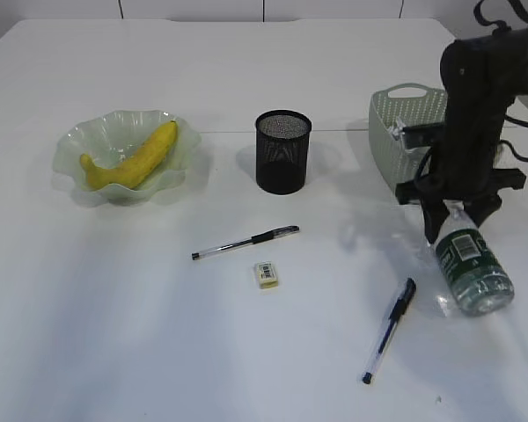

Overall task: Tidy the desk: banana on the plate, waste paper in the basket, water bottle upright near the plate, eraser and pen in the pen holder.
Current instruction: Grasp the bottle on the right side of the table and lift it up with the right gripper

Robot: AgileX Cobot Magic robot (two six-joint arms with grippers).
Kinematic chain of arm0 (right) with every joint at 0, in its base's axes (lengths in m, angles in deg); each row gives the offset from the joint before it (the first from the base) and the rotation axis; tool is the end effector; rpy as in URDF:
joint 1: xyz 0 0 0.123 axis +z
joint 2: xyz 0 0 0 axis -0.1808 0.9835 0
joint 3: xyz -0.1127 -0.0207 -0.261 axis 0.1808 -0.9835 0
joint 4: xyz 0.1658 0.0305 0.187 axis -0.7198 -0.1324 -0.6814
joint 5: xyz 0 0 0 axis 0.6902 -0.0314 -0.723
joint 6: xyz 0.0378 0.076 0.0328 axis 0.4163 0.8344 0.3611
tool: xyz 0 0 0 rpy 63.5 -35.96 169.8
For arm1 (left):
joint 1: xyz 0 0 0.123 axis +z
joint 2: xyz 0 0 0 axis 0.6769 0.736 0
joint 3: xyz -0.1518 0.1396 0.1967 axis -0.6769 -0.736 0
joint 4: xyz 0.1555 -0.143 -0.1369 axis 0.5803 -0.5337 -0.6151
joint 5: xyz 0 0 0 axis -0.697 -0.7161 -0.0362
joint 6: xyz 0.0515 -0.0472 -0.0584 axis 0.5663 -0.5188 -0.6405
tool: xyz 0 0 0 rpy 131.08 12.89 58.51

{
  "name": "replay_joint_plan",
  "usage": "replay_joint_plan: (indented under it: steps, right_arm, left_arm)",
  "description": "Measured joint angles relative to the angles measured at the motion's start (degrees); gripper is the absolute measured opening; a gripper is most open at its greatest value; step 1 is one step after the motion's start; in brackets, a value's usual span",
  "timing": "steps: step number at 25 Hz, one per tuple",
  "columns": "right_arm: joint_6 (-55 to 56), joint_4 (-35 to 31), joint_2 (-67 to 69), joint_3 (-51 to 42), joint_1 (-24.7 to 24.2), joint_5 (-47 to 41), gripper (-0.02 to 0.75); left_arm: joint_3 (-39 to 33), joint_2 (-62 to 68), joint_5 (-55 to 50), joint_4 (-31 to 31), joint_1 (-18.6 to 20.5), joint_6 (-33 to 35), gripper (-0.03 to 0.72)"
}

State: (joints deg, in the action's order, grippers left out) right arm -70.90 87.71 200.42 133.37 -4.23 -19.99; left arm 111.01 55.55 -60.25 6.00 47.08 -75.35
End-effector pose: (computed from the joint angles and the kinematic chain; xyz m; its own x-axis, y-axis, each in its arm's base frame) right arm 0.4302 0.0368 0.1550 -0.9989 -0.0230 0.0419 -0.0276 0.9933 -0.1121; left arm 0.3406 0.0388 0.4376 -0.6942 -0.0696 -0.7164 -0.1825 0.9798 0.0817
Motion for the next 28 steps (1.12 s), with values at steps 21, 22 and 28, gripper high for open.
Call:
replay_joint_plan:
  steps: [21, 22, 28]
  right_arm:
    - [-0.11, -6.67, -0.65, 5.83, 0.00, -0.36, 0.347]
    - [-0.11, -6.67, -1.07, 4.58, 0.00, -0.36, 0.347]
    - [-0.59, -5.74, -5.04, 1.19, 0.00, -0.56, 0.347]
  left_arm:
    - [0.00, 0.00, -0.10, 0.00, 0.00, 0.00, 0.340]
    - [0.00, 0.00, -0.10, 0.00, 0.00, 0.00, 0.340]
    - [0.00, 0.14, -0.10, 0.00, 0.00, 0.00, 0.340]
